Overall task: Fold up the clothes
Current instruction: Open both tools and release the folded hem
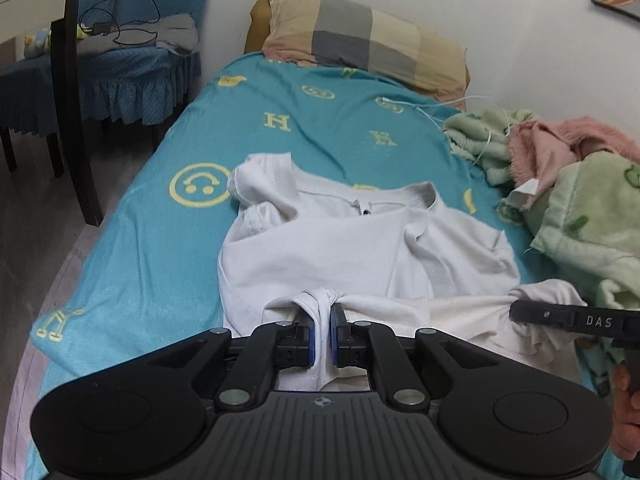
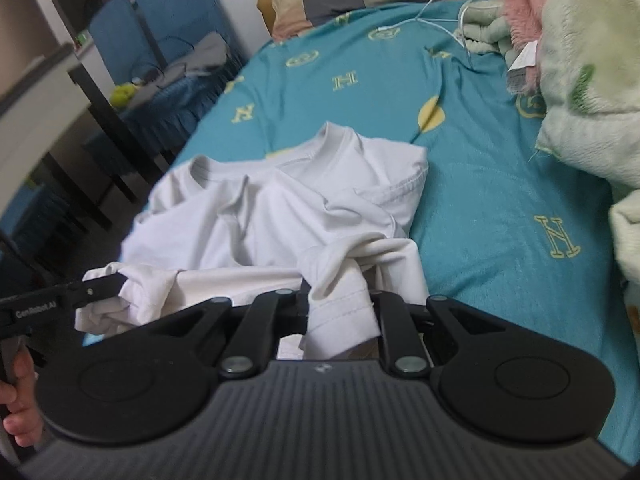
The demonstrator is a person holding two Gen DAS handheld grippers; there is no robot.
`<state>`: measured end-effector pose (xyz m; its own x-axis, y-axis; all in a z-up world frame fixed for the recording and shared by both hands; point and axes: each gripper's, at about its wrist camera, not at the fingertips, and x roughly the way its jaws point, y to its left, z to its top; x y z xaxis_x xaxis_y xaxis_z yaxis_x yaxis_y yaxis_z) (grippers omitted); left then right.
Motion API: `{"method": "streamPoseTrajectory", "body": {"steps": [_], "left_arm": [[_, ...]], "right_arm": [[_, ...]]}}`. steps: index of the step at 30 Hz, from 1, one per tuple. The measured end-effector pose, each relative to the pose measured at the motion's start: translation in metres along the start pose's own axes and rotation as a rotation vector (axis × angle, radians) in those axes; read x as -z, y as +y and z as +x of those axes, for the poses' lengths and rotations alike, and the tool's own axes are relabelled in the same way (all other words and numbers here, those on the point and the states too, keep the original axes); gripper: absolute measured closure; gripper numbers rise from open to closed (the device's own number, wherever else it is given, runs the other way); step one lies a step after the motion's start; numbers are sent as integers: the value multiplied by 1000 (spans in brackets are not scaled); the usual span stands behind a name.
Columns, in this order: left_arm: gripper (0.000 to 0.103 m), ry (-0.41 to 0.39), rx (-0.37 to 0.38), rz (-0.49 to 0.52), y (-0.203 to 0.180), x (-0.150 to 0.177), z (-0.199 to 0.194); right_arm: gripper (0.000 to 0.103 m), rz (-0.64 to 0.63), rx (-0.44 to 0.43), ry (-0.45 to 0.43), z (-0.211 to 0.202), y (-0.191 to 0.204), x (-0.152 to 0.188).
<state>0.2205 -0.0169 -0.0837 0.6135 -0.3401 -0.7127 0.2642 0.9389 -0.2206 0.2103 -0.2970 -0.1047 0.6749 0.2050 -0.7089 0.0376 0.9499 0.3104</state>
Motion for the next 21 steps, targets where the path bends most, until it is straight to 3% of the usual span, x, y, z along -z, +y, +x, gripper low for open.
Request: {"method": "streamPoseTrajectory", "body": {"steps": [2,5,7,9,11,13,17,21], "left_arm": [[92,-6,-5,7,-1,2,1],[75,-30,-8,4,-5,3,-13],[49,-62,-9,-1,-11,6,-34],[43,-88,-14,-2,-18,10,-56],[38,-108,-5,-12,-24,15,-78],[26,-138,0,-9,-30,22,-103],[18,-195,-2,67,-50,39,-152],[3,-242,-9,93,-64,61,-188]], "right_arm": [[86,-10,12,-3,2,2,0],[81,-9,21,2,-4,6,0],[71,-20,17,-9,-17,11,1],[45,-27,12,-38,-34,16,4],[35,-35,19,-77,-56,23,9],[32,-37,12,-107,-80,28,15],[32,-52,16,-164,-127,40,31],[31,-90,29,-218,-164,52,54]]}}
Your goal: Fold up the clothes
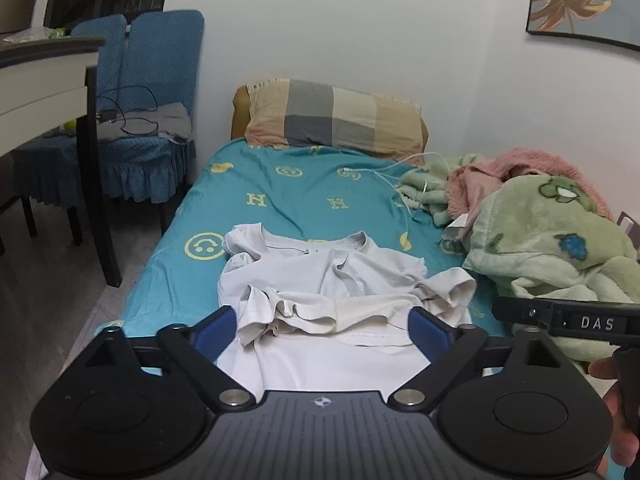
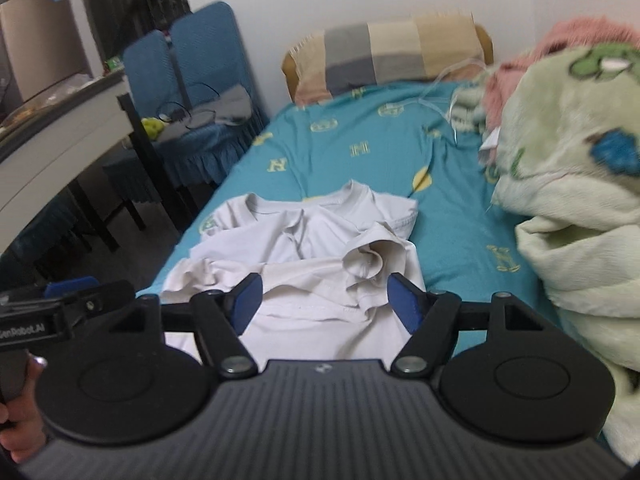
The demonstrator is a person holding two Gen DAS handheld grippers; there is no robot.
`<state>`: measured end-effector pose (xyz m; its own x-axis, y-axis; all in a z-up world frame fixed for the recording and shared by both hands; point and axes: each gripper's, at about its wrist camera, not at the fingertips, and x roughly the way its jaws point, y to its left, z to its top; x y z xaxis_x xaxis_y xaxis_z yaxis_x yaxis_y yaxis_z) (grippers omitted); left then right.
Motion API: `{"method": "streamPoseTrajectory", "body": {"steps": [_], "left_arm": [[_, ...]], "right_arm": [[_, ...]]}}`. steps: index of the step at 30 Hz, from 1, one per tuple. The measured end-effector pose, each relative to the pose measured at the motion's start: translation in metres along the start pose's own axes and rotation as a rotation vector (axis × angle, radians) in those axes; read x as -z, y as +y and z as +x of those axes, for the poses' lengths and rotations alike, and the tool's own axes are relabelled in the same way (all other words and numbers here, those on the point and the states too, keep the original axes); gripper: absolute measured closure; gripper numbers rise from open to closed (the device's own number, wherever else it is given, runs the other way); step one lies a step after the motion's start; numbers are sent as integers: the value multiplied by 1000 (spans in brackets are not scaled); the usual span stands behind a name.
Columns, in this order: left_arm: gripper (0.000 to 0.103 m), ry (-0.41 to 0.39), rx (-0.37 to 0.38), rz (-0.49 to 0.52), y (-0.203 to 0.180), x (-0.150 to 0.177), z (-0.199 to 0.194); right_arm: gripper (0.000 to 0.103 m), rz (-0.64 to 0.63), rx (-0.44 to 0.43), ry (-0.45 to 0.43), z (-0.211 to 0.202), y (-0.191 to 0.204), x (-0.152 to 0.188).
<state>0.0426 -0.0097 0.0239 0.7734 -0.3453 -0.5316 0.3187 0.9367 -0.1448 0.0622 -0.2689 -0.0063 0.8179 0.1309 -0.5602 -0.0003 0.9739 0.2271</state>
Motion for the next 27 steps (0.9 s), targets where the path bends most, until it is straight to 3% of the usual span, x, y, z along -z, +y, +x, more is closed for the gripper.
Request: {"method": "streamPoseTrajectory", "body": {"steps": [5,14,27], "left_arm": [[0,-52,-21,51,-15,20,-25],[0,-29,-44,33,-8,22,-9],[0,4,-21,54,-10,22,2]], "right_arm": [[19,5,12,-32,-30,3,18],[19,-5,34,-58,-27,2,18],[19,-6,48,-52,-19,1,19]]}}
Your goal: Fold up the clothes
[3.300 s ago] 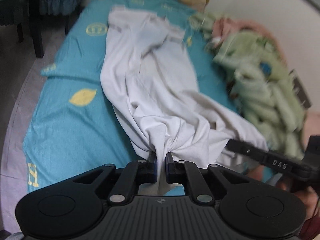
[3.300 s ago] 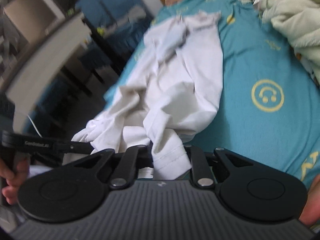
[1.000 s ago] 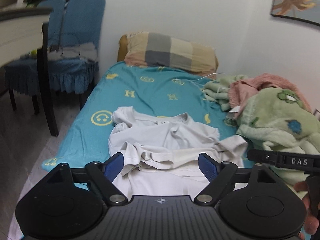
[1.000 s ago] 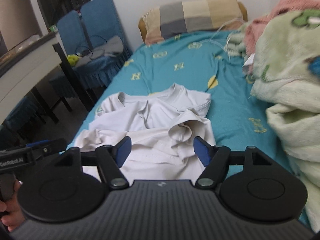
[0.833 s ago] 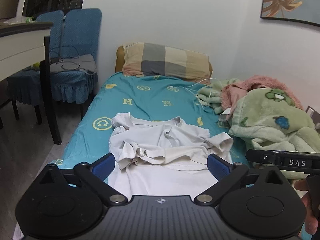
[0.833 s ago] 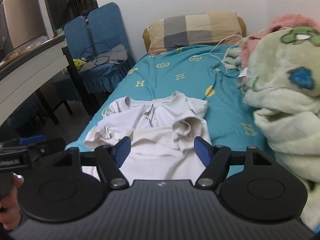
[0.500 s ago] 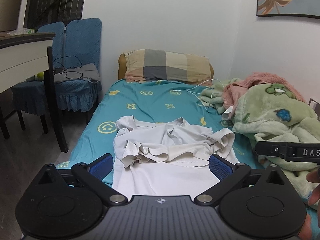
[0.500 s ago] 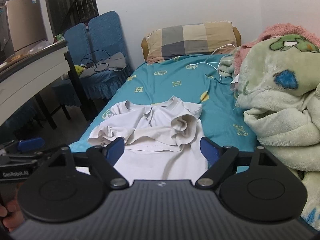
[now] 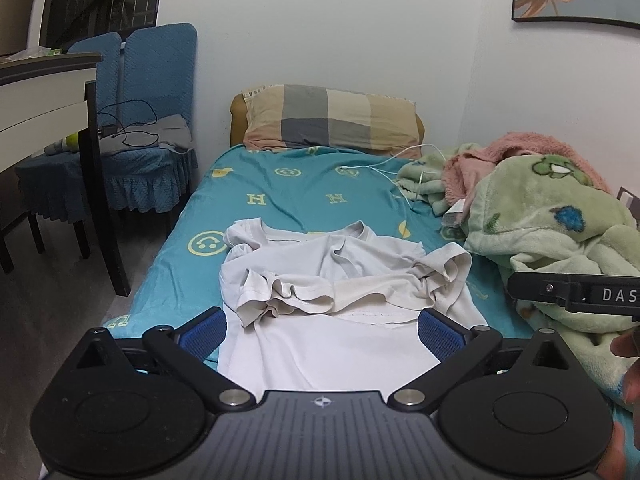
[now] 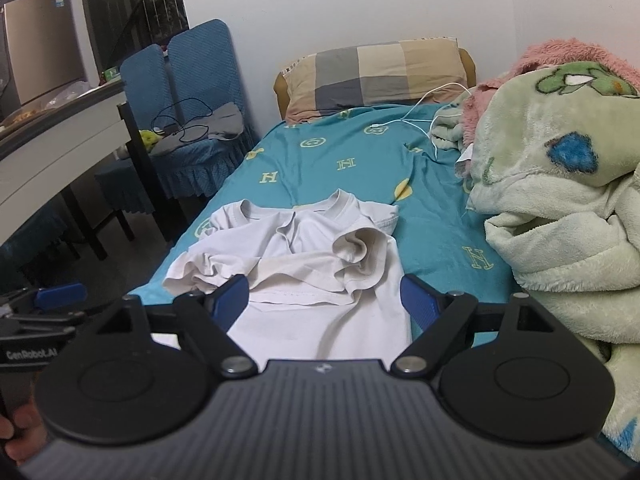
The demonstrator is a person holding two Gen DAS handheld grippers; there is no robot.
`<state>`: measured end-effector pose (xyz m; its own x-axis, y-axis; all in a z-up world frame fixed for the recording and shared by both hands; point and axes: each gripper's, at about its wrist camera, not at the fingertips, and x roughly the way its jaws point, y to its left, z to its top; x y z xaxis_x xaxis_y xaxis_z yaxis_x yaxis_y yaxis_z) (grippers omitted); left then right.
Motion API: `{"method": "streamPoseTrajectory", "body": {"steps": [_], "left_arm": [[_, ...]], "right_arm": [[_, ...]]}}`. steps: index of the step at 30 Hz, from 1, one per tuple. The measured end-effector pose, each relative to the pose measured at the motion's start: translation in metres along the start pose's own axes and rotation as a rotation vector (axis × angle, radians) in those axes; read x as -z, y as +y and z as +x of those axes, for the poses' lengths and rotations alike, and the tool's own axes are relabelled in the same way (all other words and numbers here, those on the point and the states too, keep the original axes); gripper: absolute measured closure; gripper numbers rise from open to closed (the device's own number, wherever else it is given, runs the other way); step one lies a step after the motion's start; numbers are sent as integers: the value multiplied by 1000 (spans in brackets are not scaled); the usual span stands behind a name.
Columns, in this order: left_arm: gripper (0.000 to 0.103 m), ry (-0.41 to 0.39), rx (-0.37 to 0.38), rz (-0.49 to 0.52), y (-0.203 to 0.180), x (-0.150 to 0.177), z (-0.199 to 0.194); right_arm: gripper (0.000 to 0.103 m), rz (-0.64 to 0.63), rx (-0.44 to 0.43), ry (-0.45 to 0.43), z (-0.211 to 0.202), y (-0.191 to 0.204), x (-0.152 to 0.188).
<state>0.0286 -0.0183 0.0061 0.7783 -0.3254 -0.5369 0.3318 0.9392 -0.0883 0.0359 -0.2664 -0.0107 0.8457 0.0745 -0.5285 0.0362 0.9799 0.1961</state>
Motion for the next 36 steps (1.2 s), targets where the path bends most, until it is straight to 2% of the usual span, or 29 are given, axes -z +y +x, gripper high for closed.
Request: {"method": "streamPoseTrajectory", "body": {"steps": [8,13,16,20,22,23,24,26,29,32,36], "left_arm": [[0,59,10,-36,5,5,7],[0,169,22,-120,10,12,17],[0,277,46,-231,23,22,28],[1,418,116,-450,49,40,47],[1,501,218,-656,68,57,60],[1,539,245,-746,76,67,66],[2,574,259,-827,82,77,72],[2,616,244,-900,90,90,81],[4,624,228,-970,98,101,88],[8,572,235,-1029,105,102,89],[35,517,198,-1065,113,103,94]], "right_arm": [[19,-9,10,27,6,1,3],[19,6,19,64,12,0,7],[19,100,-13,140,20,-9,12],[19,404,-144,286,36,-38,27],[19,594,-222,371,47,-54,42],[19,686,-256,414,54,-60,52],[19,778,-289,457,60,-65,62],[18,910,-318,529,70,-70,81],[18,992,-284,579,76,-68,98],[17,996,-167,543,71,-69,104],[26,1041,-82,473,68,-80,108]]}}
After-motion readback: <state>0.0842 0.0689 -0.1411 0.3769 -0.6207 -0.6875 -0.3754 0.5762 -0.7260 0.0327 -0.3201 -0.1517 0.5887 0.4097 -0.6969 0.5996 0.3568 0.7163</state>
